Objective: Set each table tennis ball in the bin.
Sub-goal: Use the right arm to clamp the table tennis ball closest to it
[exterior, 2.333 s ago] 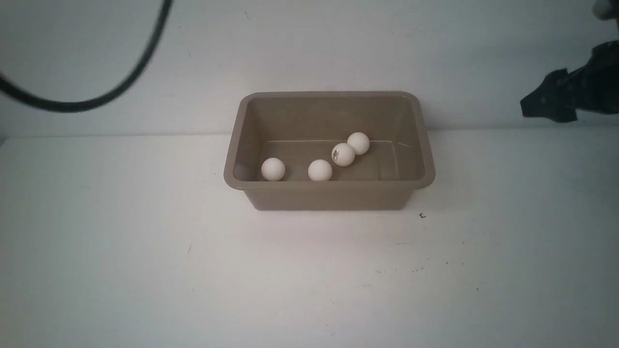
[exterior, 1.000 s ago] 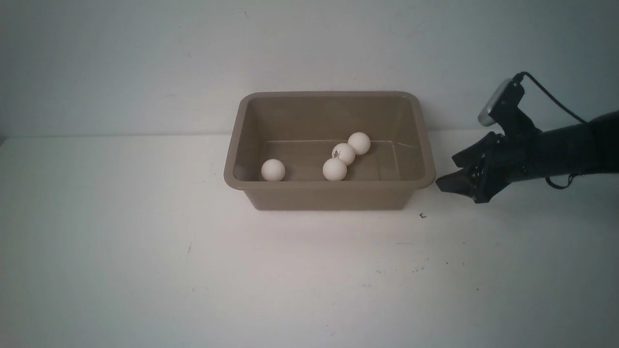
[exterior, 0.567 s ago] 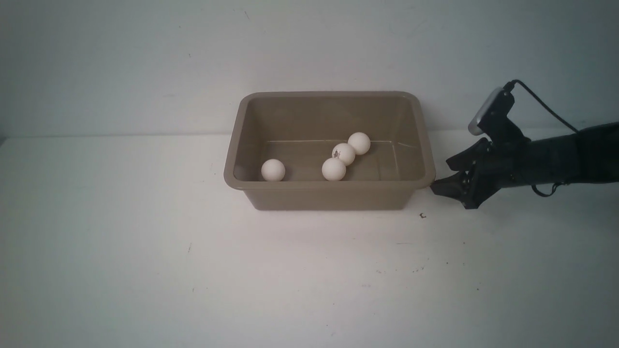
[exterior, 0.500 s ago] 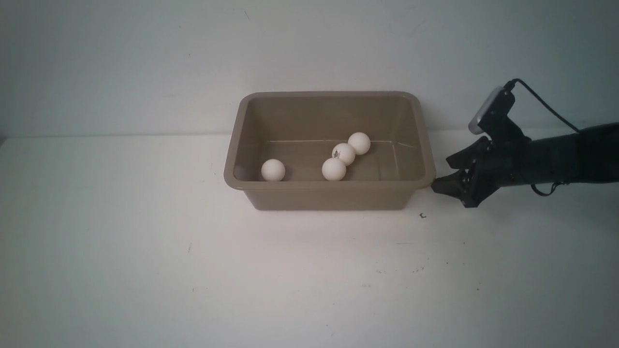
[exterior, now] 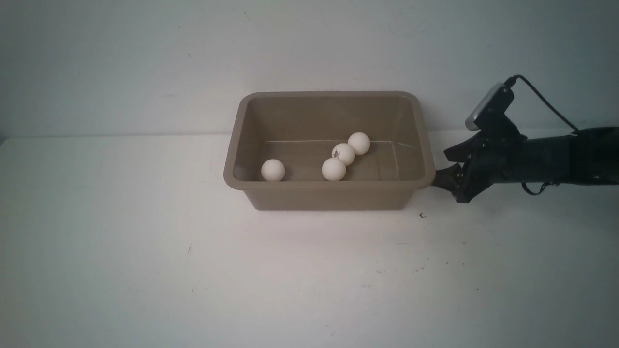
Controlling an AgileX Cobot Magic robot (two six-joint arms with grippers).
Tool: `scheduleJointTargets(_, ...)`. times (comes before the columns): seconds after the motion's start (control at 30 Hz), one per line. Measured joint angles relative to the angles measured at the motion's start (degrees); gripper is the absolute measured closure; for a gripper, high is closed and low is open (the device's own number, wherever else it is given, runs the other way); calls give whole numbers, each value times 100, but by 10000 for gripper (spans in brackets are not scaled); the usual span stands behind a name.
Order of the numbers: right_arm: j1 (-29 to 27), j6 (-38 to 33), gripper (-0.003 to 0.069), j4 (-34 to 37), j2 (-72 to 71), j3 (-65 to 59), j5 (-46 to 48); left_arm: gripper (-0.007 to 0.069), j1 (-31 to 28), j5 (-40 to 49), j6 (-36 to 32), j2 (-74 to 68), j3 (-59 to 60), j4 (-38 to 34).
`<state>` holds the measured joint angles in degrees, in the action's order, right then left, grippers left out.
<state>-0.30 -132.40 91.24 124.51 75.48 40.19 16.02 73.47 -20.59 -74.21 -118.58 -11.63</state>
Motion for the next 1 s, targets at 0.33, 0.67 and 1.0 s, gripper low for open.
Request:
scheduleJointTargets(0.33,348,-395,177,391,0,0,-617,349,0,0,6,0,0,0)
scheduleJointTargets(0.67,348,-584,200,694,353,256,-614,398,0,0,6,0,0,-269)
scheduleJointTargets(1.0,525,-309,301,699,595,736,-467,398,0,0,6,-6,0,-281)
